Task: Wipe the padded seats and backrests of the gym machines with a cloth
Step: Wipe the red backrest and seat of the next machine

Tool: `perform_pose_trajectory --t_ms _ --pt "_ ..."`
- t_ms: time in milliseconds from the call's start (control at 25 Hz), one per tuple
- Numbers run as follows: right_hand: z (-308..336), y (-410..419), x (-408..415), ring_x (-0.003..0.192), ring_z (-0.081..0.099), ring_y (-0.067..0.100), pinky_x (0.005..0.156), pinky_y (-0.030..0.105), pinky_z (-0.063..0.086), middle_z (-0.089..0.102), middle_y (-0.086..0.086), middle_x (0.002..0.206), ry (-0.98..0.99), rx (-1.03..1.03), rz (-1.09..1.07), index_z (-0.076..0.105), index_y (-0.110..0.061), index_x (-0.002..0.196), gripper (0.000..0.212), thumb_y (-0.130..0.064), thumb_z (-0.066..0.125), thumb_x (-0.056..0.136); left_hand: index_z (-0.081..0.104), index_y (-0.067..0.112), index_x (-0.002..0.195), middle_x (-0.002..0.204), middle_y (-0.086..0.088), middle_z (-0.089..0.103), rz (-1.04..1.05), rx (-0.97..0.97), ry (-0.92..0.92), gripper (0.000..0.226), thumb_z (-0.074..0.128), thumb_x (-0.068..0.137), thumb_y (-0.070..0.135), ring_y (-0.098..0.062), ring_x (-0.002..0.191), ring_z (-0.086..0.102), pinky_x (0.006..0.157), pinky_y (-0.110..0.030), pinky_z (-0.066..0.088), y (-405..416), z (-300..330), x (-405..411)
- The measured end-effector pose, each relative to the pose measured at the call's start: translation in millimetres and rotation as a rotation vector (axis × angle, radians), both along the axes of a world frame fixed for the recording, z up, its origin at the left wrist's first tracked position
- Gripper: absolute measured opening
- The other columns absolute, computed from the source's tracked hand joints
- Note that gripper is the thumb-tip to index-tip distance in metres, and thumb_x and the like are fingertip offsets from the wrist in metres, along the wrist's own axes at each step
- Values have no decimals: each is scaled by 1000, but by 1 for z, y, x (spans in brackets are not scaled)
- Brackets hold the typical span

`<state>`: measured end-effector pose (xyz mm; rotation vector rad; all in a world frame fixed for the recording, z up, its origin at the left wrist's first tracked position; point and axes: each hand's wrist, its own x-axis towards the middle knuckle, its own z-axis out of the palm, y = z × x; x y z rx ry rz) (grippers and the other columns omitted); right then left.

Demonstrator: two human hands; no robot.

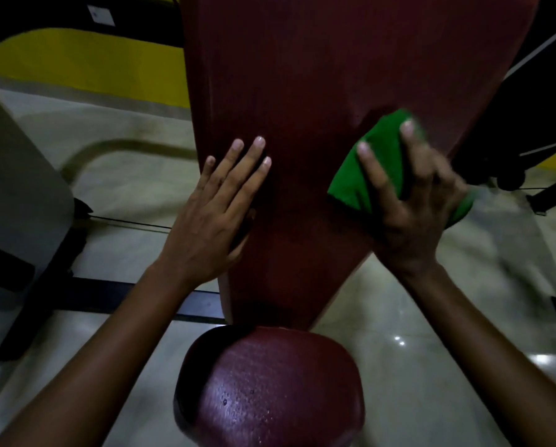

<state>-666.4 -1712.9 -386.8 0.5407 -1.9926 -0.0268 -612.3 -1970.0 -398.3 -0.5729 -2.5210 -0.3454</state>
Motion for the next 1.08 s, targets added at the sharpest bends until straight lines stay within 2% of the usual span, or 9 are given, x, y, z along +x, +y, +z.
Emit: perform_pose_trajectory --t_ms 200,280,400,520,600,720,840,920,1080 --pt "-83 28 28 125 41 32 96 46 36 32 3 149 38 777 118 37 -27 144 54 -22 52 93 23 3 149 158 -13 13 -10 -37 -31 69 49 85 9 -27 147 7 118 -48 14 -8 -9 7" --pt "-77 33 28 124 42 33 95 47 35 31 4 151 26 863 184 35 -25 145 52 -18 47 95 22 4 149 159 -12 13 -18 -82 -41 71 50 84 9 -27 147 7 118 -48 14 -12 -9 7" --pt "-35 23 18 125 40 32 93 46 35 30 5 151 -5 536 186 33 -32 146 51 -17 46 98 22 3 149 159 -13 12 -8 -88 -76 73 47 82 13 -27 147 6 118 -47 14 -13 -15 11" --pt "20 3 -11 127 31 25 92 43 32 27 12 152 -59 -45 -35 28 -37 147 65 -48 57 90 22 1 149 159 -14 12 27 -45 -86 74 48 80 14 -26 147 8 118 -46 15 -5 -29 20" --pt "13 -10 -7 127 31 25 93 41 30 28 12 151 -13 -66 -93 26 -36 148 61 -46 52 93 23 1 148 158 -14 13 52 15 -112 75 50 79 12 -26 147 8 118 -45 15 0 -34 25" --pt "-52 -2 22 127 35 32 95 44 30 28 5 150 -18 425 90 29 -31 147 51 -20 41 99 23 1 149 159 -13 13 72 70 -141 74 50 81 11 -24 147 10 118 -45 17 6 -42 37" --pt "-75 22 30 128 37 34 98 48 30 27 4 152 -42 923 251 31 -24 146 53 -18 42 95 21 3 150 160 -9 11 87 123 -218 69 48 87 14 -21 147 11 118 -41 19 12 -64 61" --pt "-53 12 24 126 40 32 94 46 31 30 3 151 5 784 257 35 -28 145 51 -17 44 96 22 5 150 159 -8 13 127 175 -315 64 41 90 21 -21 146 16 117 -40 21 16 -97 85" --pt "6 -35 3 122 36 26 89 38 29 29 6 149 -17 90 111 38 -35 142 59 -30 59 88 40 5 143 150 -9 35 243 132 -536 57 27 97 38 -23 135 40 115 -39 28 31 -171 145"
